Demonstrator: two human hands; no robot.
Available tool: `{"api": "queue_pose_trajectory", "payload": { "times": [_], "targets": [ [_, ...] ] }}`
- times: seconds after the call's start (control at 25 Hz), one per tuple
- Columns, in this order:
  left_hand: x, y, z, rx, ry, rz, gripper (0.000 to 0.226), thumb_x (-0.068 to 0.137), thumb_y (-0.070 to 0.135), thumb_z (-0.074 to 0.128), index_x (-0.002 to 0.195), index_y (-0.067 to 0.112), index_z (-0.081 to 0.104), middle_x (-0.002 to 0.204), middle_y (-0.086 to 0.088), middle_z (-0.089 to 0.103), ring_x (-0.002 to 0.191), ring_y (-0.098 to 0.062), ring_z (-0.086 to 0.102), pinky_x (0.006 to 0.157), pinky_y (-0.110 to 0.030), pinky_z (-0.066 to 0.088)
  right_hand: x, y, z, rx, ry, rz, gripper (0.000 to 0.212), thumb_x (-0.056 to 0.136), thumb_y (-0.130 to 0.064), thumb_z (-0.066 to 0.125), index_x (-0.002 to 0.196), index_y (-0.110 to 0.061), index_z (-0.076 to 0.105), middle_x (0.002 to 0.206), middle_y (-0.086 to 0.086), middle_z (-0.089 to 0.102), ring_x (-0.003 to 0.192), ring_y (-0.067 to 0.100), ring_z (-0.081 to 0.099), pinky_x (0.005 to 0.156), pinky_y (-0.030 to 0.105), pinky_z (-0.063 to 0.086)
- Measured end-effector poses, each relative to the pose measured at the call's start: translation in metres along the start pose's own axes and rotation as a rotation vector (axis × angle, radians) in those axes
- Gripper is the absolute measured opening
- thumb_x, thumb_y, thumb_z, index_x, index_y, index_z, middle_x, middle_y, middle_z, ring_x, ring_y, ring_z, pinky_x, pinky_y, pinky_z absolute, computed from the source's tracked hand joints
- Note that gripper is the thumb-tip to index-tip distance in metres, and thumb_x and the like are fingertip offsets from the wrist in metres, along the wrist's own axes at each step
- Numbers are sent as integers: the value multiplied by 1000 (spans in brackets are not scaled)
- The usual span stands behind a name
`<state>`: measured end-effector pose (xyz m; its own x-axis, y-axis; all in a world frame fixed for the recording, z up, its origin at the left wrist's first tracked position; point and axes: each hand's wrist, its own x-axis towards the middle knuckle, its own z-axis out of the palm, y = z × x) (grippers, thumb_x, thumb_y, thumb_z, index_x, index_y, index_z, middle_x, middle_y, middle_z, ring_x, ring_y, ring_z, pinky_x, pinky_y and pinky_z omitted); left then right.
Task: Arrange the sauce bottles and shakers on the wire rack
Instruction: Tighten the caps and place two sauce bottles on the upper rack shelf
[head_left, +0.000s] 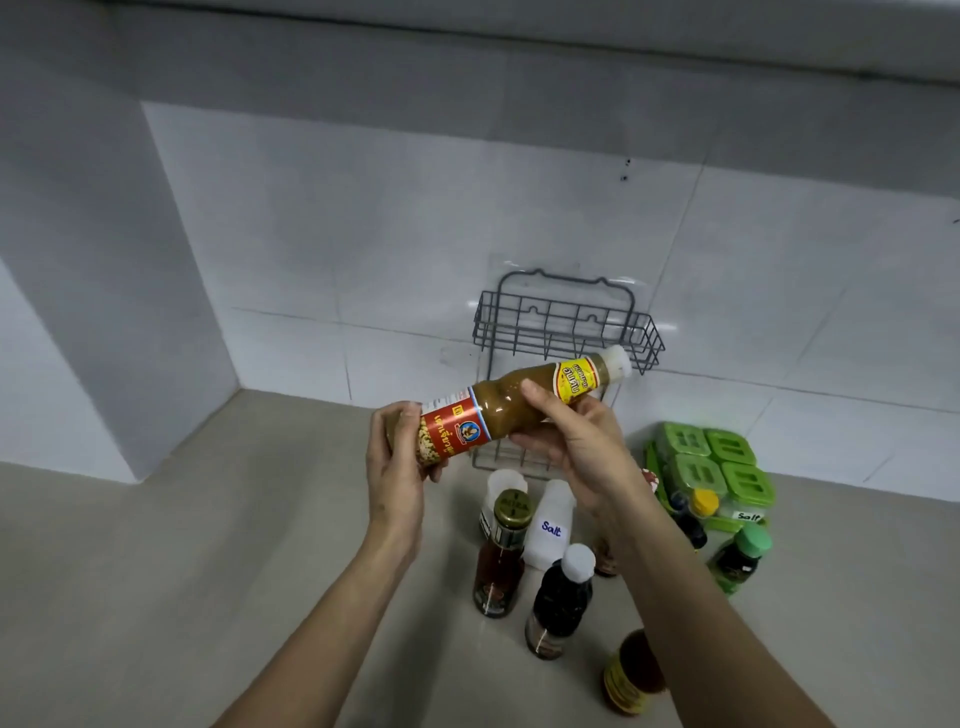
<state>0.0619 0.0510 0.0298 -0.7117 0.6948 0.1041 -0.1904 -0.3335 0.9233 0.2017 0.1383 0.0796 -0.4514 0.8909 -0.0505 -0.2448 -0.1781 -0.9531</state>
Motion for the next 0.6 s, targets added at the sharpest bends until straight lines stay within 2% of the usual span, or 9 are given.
{"api": "queue_pose_trajectory", "payload": {
  "times": [0.08,0.16,0.24,0.28,0.36,0.44,0.52,0.6],
  "targets": [
    [19,6,4,197,-173,75,22,98,40,42,112,26,52,104,8,56,89,-2,59,60,-13,49,14,-21,-2,-20,39,-111,23,82,-14,71,103,-10,63,104,11,74,92,18,74,70,26,61],
    [41,9,9,373,-326,157,40,98,47,32,131,30,46,122,13,53,104,11,53,82,-9,45,31,-46,-2,-41,109,-260,23,84,-11,71,105,-8,62,102,8,73,88,14,74,69,23,59],
    [71,3,13,641,-433,247,57,95,54,28,147,32,29,147,12,37,133,2,35,109,-24,29,52,-69,-5,-113,168,-427,28,83,-13,74,108,-7,62,103,8,72,96,19,72,76,27,60],
    [86,-2,14,850,-476,311,62,96,53,29,152,30,19,157,9,24,144,-6,20,115,-32,19,64,-77,-6,-195,197,-498,31,81,-17,76,108,-10,62,104,7,72,100,21,71,83,32,59],
    [112,-11,19,1257,-546,461,70,98,48,32,154,24,-1,163,4,-3,149,-13,-5,121,-40,6,86,-85,-7,-413,238,-587,38,78,-27,78,111,-15,61,106,2,72,100,16,68,91,37,56],
    [129,-18,26,1501,-592,530,76,99,42,37,152,20,-13,161,2,-18,148,-16,-18,122,-45,3,106,-88,-6,-588,256,-605,47,77,-34,78,115,-16,59,107,-2,70,99,11,66,92,39,54],
    [137,-23,33,1607,-618,535,81,98,40,40,151,19,-17,160,2,-24,146,-18,-22,121,-47,2,124,-88,-3,-693,246,-599,51,76,-37,78,118,-16,57,108,-3,68,98,13,64,91,40,54],
    [139,-26,39,1654,-620,543,82,97,39,42,151,18,-17,160,0,-23,147,-19,-22,121,-47,-1,141,-87,1,-772,224,-578,53,78,-38,76,121,-15,56,111,-1,67,97,15,62,88,36,53]
  ]
}}
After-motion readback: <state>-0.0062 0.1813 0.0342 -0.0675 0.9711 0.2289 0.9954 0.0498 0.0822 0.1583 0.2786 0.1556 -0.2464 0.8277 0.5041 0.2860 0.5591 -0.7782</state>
